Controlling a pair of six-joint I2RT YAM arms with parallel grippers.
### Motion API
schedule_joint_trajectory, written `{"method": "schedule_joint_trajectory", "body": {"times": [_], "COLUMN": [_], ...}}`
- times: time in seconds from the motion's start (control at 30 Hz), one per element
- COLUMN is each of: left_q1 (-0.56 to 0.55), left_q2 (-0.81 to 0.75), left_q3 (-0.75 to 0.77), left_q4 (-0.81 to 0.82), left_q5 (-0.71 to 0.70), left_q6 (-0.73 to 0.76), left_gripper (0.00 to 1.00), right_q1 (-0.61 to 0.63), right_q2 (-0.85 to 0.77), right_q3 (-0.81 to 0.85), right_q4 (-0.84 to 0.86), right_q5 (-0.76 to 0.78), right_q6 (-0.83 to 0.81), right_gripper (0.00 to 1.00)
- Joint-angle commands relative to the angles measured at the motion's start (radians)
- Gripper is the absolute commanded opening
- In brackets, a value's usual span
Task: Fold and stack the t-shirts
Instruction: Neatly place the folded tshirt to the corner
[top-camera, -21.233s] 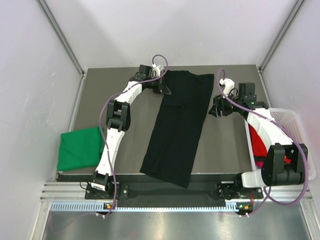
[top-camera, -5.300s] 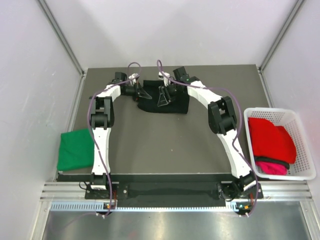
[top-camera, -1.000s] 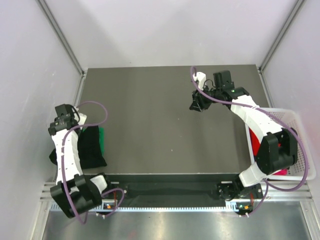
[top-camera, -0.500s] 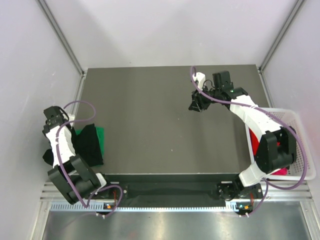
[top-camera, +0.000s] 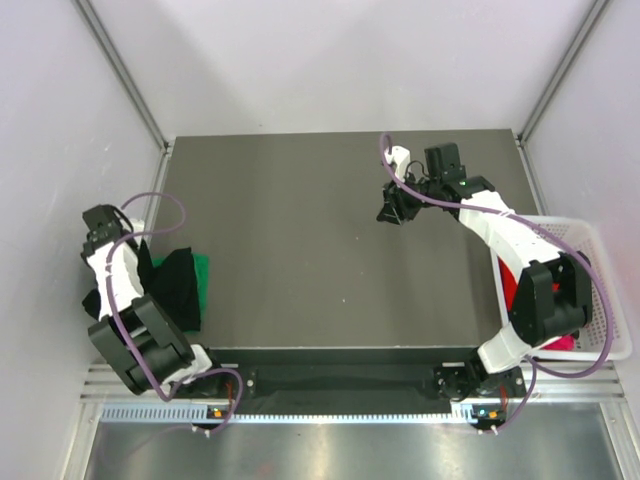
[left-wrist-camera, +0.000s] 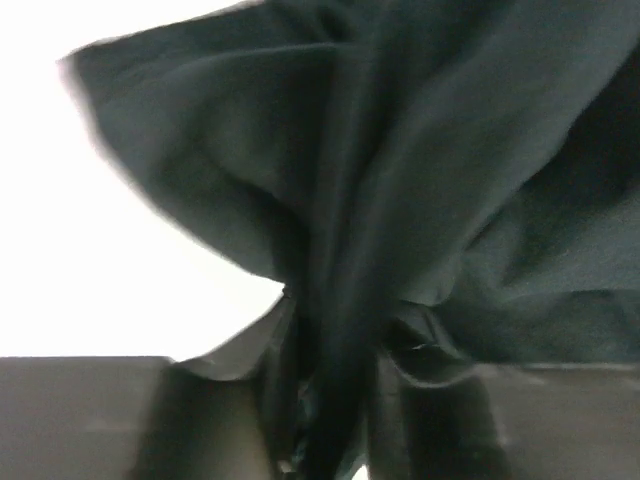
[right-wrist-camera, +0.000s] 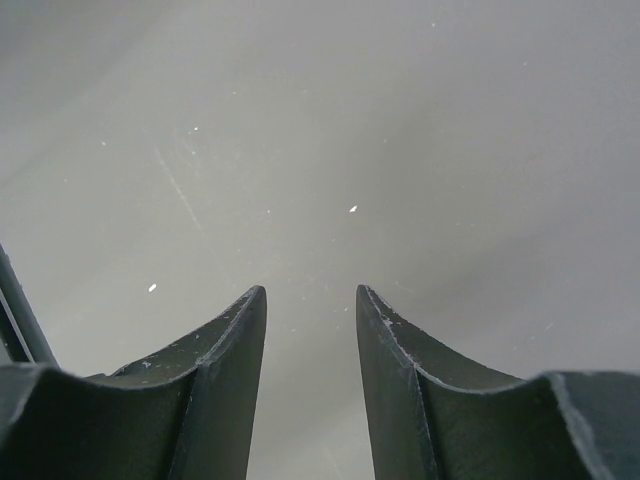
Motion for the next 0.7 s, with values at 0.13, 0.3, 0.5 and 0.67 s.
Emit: {"method": "schedule_joint_trajectory", "body": {"times": [0.13,0.3,0.5,0.67], "left_q1": [-0.012,-0.165,-0.426,-0.443], "left_q2": [-0.12,-0.118,-0.071,-0.085], "left_q3": [0.389,0.604,0.395,0.18], "left_q4": [-0.132,-0.278,-0.379,-0.246], "left_q5": [0.376,0.476,0.358,0.308], "left_q6": [-0.061,-0.119,-0.2,-0.223], "left_gripper": [0.73,0.78,0.71,0.69], "right_q1": [-0.009,-0.009,-0.009,-0.01], "right_q2": [0.018,0.016,0.013,0.025], "right_q3": [0.005,0.002,-0.018,-0.031], "right_q4": [0.027,0.025,0.019,-0.027], "right_q5": [-0.04,-0.032,-0.012,0.023], "right_q6": [-0.002,-0.004,-0.016,-0.069], "right_gripper": [0.42,0.42,0.42,0.42]}}
